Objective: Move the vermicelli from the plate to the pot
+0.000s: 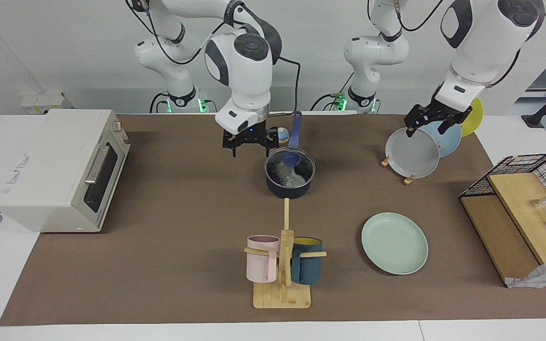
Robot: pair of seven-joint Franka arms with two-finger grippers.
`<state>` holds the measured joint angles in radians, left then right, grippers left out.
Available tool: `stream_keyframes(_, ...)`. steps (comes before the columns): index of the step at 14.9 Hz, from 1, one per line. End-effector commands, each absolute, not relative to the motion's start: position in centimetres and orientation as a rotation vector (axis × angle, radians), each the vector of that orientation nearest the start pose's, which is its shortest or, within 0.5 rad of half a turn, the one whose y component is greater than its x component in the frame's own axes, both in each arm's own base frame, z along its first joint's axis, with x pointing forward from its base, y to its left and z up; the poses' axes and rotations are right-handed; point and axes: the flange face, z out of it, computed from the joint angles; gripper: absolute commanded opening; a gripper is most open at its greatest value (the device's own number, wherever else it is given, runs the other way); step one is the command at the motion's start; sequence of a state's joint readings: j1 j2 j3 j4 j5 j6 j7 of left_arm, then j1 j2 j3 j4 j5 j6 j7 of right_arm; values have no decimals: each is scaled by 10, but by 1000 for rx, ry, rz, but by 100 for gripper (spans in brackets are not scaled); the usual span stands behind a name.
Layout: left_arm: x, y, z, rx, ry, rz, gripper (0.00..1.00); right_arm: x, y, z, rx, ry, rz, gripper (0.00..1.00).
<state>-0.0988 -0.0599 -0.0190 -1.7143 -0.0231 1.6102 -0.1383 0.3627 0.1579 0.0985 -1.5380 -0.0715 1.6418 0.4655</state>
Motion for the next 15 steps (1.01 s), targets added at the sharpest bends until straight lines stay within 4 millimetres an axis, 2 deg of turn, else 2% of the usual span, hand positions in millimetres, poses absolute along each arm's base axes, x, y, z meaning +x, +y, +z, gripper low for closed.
stream_keyframes(1,530,-64,594,-3135,-17,74,100,541,190,601,-3192,-69,62,100)
stream_keyframes(4,530,-65,594,-3135,-15,72,100,531,132,632,-3193,-57,73,100)
stream_keyframes(6,530,-65,594,-3135,-12,72,100,528,115,631,-3195,-45,114,100)
stream_keyframes(9,530,-66,595,-3136,-10,67,100,525,99,623,-3194,-13,153,100)
stream_keyframes(12,530,-67,595,-3135,-5,69,100,534,66,621,-3132,92,159,100)
stream_keyframes(15,530,-70,596,-3136,-3,64,100,535,60,620,-3145,75,161,100)
